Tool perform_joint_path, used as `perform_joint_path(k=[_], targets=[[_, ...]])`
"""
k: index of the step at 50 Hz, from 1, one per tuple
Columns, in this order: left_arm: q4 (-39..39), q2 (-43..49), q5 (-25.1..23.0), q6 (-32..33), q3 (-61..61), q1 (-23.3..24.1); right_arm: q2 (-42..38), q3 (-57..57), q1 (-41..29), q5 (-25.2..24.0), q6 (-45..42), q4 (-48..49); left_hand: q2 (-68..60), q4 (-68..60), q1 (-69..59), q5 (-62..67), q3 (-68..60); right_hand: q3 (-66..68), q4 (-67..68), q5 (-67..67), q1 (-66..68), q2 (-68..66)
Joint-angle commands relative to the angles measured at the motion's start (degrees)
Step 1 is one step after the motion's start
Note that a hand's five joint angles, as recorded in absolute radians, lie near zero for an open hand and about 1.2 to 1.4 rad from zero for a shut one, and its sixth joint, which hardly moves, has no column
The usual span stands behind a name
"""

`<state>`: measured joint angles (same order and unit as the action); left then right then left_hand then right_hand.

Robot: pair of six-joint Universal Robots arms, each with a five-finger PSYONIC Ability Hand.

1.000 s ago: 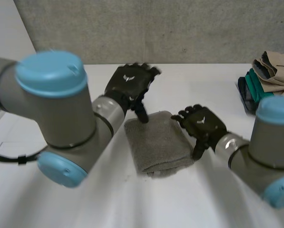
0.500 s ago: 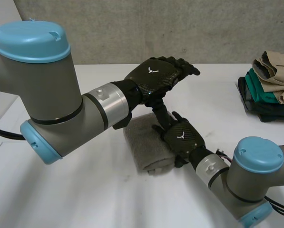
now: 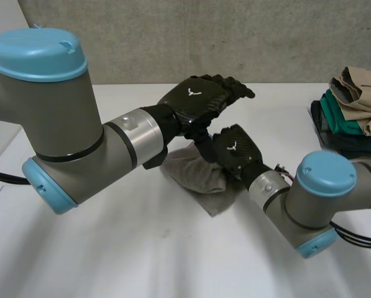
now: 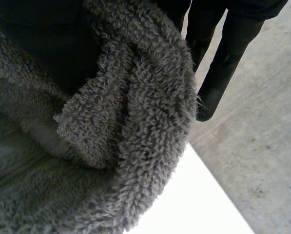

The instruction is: Fold the laundry.

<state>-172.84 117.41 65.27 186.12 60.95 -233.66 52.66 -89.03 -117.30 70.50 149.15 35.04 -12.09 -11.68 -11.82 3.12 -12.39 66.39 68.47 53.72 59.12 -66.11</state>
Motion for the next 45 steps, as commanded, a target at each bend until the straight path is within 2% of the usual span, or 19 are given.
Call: perform_joint_path(k=[1,2,6,15,32,39,45], targets=[[0.2,-0.3,0.0,-0.1,0.6,-1.1,-0.1,3.0,0.6,0.1,-0.2,-8.7,-0.8,-1.2,-1.1,-0.2,-0.5,-10.7,-12.8,-8.0,-3.4,10.4],[0.3,-0.3,0.0,-0.1,0.8,-1.2,-0.2,3.1,0.6,0.1,-0.3,-10.0,-0.8,-1.2,-1.1,-0.2,-0.5,-12.9,-15.0,-10.2,-5.6,12.6],[0.0,-0.2,-0.1,-0.1,3.0,-1.3,0.3,1.8,0.5,0.2,-0.4,-13.3,-0.7,-1.1,-0.9,-0.4,-0.4,-36.1,-38.2,-33.4,-28.8,35.8],[0.0,0.1,-0.1,-0.2,3.6,-1.3,1.0,-1.5,2.8,-0.7,-1.3,-13.9,-0.7,-1.1,-0.9,-0.4,-0.4,-46.5,-48.6,-43.9,-39.3,46.3],[0.0,0.6,-0.2,-0.4,4.3,-1.4,-0.9,-1.1,2.8,-1.1,-7.9,-12.8,-0.7,-1.1,-0.9,-0.4,-0.4,-42.9,-44.9,-40.2,-35.6,42.6],[0.0,0.7,-0.3,-0.4,4.4,-1.4,-2.2,0.4,2.7,-1.0,-8.3,-11.8,-0.7,-1.1,-0.9,-0.4,-0.4,-34.6,-36.7,-32.0,-27.4,34.3],[0.0,0.8,-0.3,-0.4,4.4,-1.4,-2.9,2.3,2.2,-0.9,-8.2,-11.8,-0.7,-1.1,-0.9,-0.4,-0.4,-34.6,-36.7,-31.9,-27.3,34.3]])
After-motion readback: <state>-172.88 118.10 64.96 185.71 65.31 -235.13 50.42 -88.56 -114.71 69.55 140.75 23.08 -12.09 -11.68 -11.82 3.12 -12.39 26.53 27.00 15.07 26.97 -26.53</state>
